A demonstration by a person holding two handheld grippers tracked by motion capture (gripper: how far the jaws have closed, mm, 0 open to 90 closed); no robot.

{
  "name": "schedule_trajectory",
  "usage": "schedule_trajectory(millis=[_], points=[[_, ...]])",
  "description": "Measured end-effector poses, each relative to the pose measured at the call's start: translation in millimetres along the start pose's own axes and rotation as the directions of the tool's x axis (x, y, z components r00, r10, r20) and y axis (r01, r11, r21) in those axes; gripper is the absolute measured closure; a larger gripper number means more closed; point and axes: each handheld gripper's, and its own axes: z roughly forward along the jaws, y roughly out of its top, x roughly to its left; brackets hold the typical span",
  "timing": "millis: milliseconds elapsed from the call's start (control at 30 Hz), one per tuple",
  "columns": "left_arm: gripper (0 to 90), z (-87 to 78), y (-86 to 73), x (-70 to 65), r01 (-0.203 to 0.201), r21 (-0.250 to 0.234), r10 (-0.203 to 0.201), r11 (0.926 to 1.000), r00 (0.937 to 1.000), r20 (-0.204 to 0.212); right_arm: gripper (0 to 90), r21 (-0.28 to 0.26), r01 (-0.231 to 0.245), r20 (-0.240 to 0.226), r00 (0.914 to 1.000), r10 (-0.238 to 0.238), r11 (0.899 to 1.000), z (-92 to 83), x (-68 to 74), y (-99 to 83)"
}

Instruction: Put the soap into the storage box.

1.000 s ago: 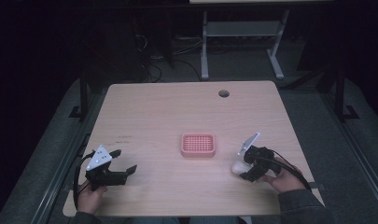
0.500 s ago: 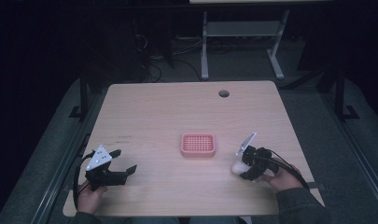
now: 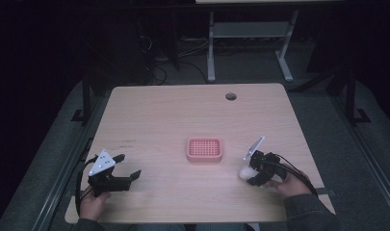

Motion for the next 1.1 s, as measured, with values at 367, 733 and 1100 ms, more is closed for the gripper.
schedule_trajectory(millis=[367,733,1100], points=[[14.5,-0.2,-0.1,0.0,0.002,-0.001,-0.002,1.0000,1.0000,-0.001,48.8,0.004,-0.001,0.014,0.9999,0.001,1.000,-0.1,1.2,1.2],[14.5,-0.9,-0.3,0.6,0.007,0.002,-0.007,1.0000,1.0000,-0.002,49.2,-0.012,0.030,0.023,0.9993,-0.030,0.999,-6.3,4.6,5.2],[14.5,-1.4,-0.3,1.4,0.008,-0.003,-0.008,1.0000,1.0000,-0.004,49.3,-0.019,0.038,0.031,0.9988,-0.037,0.999,-16.5,5.9,6.6]])
